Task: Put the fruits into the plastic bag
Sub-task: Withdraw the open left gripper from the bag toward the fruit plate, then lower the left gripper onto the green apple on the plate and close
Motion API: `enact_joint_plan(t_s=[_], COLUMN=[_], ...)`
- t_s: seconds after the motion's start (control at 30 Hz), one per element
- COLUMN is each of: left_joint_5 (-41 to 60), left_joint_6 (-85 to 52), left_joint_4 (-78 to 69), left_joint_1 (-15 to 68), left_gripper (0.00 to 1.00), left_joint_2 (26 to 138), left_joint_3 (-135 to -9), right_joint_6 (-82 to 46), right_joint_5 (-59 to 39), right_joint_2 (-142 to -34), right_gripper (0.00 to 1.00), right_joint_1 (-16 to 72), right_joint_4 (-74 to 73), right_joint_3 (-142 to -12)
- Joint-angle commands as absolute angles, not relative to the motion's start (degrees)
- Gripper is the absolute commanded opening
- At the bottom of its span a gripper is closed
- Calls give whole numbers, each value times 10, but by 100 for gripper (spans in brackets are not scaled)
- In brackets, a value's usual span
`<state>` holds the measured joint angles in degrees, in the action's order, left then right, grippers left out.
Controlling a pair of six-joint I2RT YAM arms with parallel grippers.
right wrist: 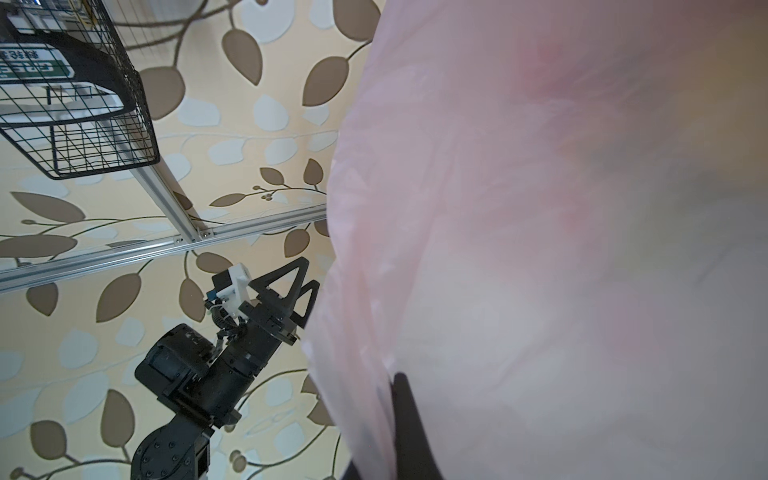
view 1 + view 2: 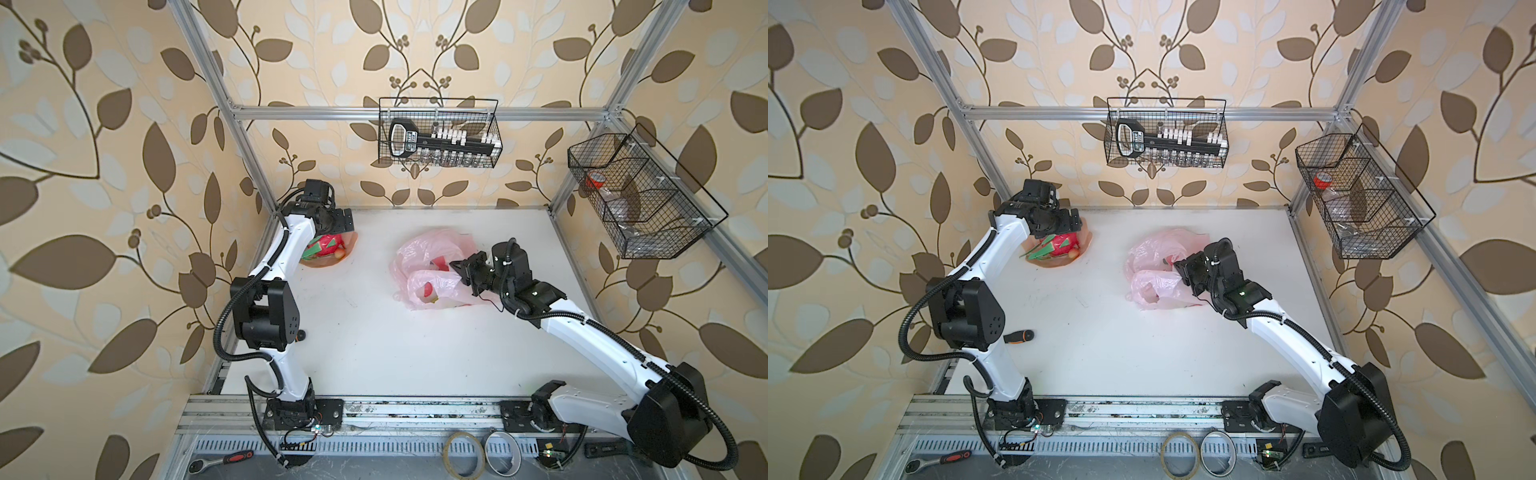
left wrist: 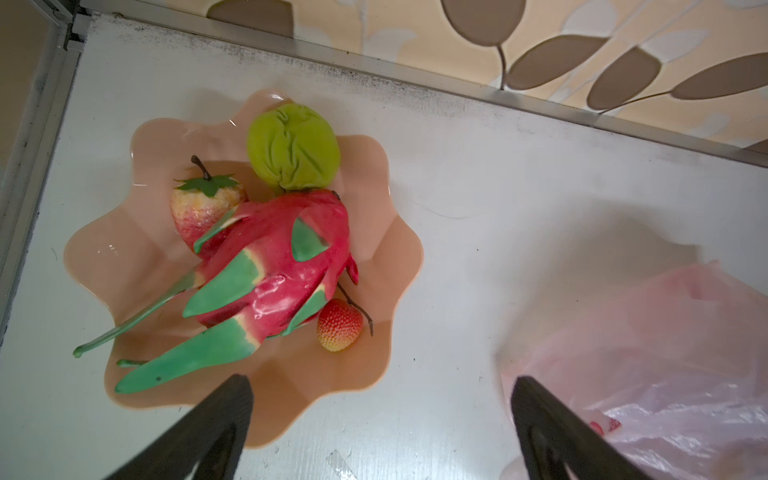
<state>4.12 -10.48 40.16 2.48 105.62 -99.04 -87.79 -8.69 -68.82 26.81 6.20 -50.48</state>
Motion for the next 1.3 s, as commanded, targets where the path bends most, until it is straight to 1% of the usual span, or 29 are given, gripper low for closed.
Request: enact_joint_plan(t_s=[0.0,0.27,0.63,0.73,1.27], left_joint_5=[50,48,14,14,3], left_joint_6=[-103,-101,-101,-108,-83], left_joint_4=[389,396,379,381,350], left_joint_1=[13,-3,-16,-21,-41], left_gripper=[99,99,99,99,99], left_joint_2=[1072,1132,1209,1233,1329], left_joint_3=[-1035,-1105,-1162,-1195,-1260], right_joint_6=[-883,-882,-878,-876,-864], right_joint_5=[-102,-113,-112,-107,-95], right_joint_2=[-695,-700,-702,-701,-705], right_gripper=[0,0,0,0,0], right_joint_1=[261,247,240,240,233], right_joint_4=[58,61,83,93,143], right_joint_3=[-521,-523,-525,-531,-556])
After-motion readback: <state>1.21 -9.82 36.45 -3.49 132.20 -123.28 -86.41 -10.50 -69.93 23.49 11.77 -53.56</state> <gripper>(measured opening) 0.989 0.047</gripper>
